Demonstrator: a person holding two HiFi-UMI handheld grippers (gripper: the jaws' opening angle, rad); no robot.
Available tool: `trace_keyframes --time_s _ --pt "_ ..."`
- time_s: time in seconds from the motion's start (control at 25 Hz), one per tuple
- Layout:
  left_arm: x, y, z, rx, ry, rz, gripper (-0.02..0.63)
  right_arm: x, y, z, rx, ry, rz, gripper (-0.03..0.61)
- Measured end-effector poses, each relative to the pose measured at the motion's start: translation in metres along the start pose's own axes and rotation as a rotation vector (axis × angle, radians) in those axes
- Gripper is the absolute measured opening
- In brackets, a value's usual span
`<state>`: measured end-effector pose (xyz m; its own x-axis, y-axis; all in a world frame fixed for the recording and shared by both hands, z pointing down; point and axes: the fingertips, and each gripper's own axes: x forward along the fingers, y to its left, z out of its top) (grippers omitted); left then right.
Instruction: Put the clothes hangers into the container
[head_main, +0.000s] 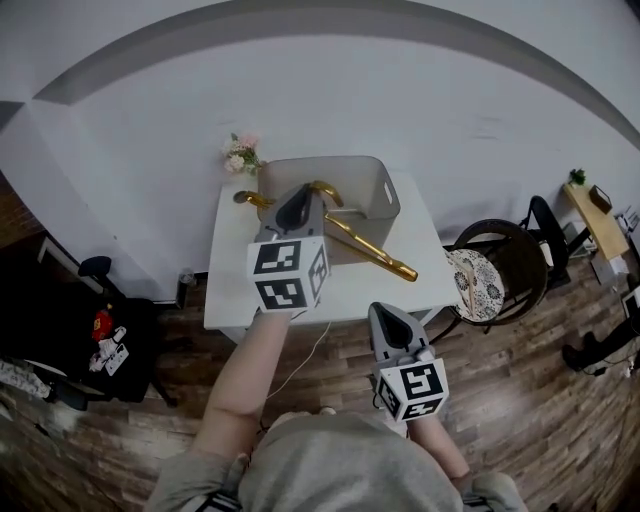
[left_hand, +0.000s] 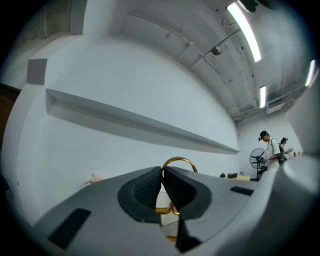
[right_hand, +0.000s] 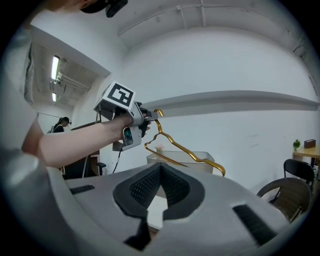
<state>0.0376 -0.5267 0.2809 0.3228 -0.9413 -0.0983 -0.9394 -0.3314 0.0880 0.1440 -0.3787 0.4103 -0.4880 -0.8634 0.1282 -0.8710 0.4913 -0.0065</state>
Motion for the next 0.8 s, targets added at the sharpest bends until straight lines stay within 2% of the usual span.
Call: trace_keyframes --time_s 0.4,0.68,0.8 --pt "0.055 0.009 -0.022 -0.008 0.033 -0.024 0.018 0.020 -0.015 -0.012 0.021 0.020 -0.009 0.002" --pt "0.097 0.018 -0.033 -0.050 0.045 -0.043 0.019 0.047 -0.038 -0.006 0.014 0.000 -0.048 0.002" --pt "0.111 0.028 -0.040 -0.062 0.054 -0.043 0.019 0.063 -0.037 -0.008 0.027 0.022 -0.028 0.003"
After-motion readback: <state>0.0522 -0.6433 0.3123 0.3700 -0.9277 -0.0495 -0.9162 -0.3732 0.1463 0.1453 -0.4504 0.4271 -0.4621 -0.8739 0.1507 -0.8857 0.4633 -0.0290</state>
